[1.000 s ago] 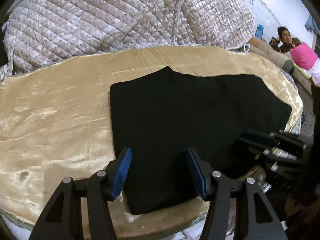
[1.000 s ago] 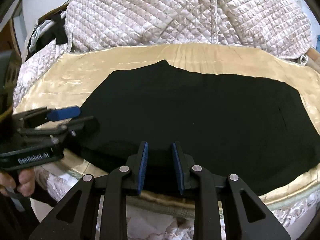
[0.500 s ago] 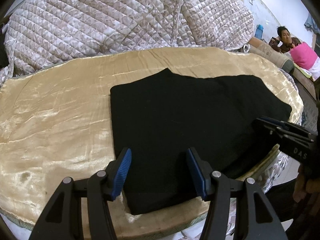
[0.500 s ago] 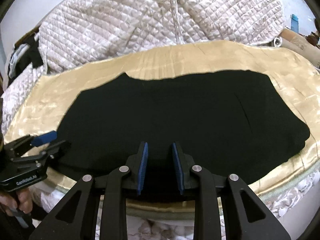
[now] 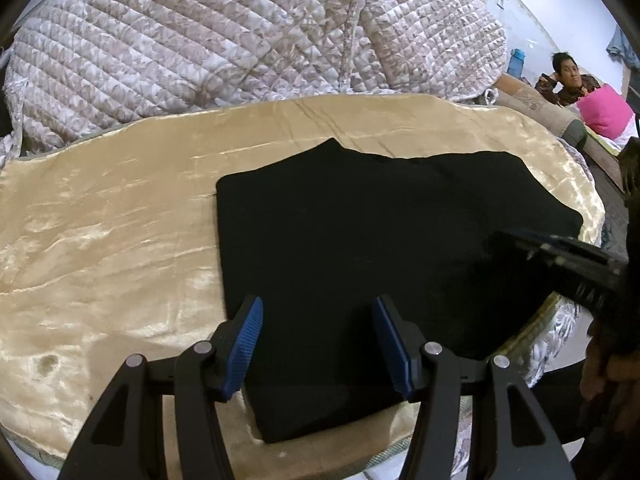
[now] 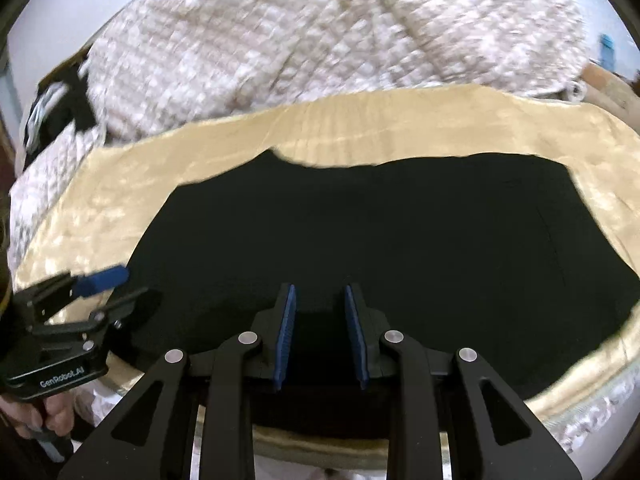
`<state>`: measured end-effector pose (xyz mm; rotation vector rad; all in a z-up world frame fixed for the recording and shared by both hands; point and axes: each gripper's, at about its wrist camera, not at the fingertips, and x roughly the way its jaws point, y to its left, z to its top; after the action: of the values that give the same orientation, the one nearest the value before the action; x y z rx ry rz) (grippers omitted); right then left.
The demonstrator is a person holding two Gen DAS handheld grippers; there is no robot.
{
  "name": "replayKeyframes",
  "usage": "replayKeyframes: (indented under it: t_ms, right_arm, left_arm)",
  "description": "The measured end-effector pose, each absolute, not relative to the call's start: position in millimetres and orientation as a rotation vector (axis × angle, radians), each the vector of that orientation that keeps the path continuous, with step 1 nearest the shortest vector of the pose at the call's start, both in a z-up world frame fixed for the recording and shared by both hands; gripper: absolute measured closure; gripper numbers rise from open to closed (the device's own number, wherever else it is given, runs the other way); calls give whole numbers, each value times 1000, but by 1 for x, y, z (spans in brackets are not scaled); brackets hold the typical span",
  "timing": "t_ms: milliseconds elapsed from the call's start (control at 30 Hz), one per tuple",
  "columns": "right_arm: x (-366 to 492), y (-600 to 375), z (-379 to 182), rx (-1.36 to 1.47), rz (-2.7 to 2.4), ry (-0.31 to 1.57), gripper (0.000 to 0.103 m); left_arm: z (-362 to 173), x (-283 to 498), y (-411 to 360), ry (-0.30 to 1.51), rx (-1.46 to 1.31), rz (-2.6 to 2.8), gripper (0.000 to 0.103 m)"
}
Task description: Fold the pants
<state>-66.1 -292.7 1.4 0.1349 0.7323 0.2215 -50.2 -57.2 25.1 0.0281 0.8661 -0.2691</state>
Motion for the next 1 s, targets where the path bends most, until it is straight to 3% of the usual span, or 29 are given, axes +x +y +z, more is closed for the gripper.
replayKeyframes:
  t_ms: [133,433,633,1000]
  right_arm:
    - [-73,-338,2,253,108,710,55]
    - [-110,-429,4,560,-207,558,49]
    - [-105,-448,-24,767,-207,640,48]
    - [-91,-449,-16,787,-170,573,44]
  left_arm:
    - [23,-47,-57,868,27,-280,43]
    - [26,-51,-61,864,31,-279,43]
    - [25,-50,-60,863,33,-280,43]
    - [25,-56,-62,861,24,-281,43]
